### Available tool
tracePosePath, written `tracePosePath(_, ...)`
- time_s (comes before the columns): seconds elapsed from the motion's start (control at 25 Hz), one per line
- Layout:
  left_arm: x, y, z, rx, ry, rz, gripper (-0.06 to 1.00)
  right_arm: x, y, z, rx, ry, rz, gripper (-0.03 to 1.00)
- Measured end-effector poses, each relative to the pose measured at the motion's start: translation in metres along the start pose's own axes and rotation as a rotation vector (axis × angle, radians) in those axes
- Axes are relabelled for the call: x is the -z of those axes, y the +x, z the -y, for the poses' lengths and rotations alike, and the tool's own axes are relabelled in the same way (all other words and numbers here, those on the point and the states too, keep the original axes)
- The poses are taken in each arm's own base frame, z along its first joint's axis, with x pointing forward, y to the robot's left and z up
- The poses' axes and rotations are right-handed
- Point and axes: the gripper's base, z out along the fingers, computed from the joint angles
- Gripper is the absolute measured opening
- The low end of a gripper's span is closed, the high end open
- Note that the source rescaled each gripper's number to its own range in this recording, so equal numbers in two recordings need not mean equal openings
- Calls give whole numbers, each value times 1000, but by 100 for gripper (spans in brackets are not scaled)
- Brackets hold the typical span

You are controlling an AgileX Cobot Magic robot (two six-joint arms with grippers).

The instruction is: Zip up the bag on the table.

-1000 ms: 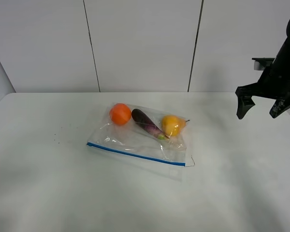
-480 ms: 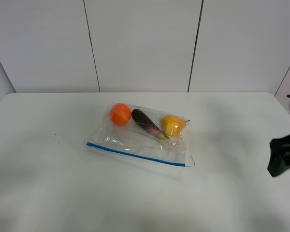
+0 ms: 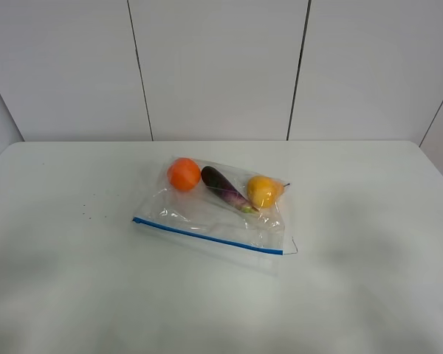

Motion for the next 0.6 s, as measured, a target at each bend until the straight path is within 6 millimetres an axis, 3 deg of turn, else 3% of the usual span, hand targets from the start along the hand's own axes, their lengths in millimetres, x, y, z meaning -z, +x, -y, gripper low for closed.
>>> tracePosePath(0.24, 0, 0, 0, 0, 0, 0, 100, 30, 20, -3, 11, 8, 230, 97)
tracePosePath(0.6, 0, 0, 0, 0, 0, 0, 100, 36, 26, -4, 10, 2, 287, 97)
